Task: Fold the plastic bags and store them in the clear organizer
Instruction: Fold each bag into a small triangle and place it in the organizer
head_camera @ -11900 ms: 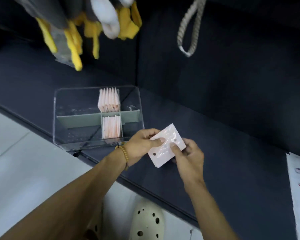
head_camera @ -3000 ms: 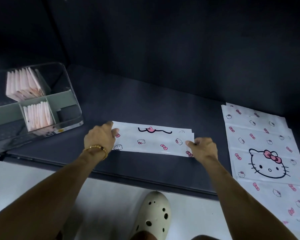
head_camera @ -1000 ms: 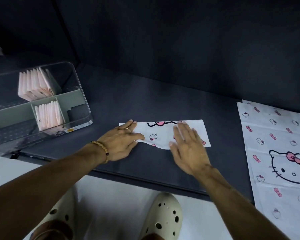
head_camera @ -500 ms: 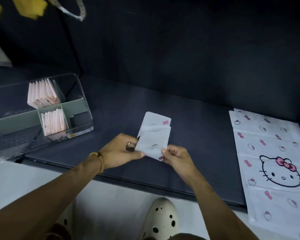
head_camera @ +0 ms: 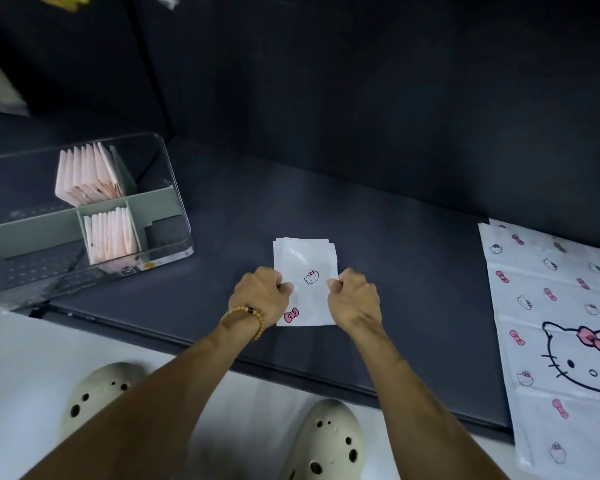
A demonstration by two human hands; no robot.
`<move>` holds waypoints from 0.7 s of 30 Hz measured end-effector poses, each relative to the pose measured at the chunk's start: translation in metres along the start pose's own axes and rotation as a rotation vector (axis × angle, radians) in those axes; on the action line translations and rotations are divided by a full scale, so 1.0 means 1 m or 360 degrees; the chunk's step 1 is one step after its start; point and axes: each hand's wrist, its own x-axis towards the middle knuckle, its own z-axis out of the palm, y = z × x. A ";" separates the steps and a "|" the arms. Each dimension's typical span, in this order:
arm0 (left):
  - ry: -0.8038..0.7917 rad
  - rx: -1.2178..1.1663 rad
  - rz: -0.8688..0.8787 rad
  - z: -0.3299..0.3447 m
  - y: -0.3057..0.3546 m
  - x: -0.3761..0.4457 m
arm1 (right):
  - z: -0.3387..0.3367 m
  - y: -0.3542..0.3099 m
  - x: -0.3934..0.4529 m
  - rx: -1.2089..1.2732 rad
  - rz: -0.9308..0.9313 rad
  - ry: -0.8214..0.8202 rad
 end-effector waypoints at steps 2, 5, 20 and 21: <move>0.0012 0.0128 0.0005 -0.002 0.000 -0.002 | 0.002 -0.001 0.004 -0.0056 0.0001 0.0009; 0.0330 0.0550 0.0202 -0.006 0.001 -0.006 | 0.005 -0.004 0.004 -0.0243 -0.0060 0.0126; 0.0382 0.1004 0.1083 -0.010 -0.029 0.006 | 0.008 0.010 -0.008 -0.0293 -0.0692 0.0789; 0.0404 0.1012 0.1079 -0.009 -0.028 0.005 | 0.011 0.016 -0.016 -0.0302 -0.0760 0.0869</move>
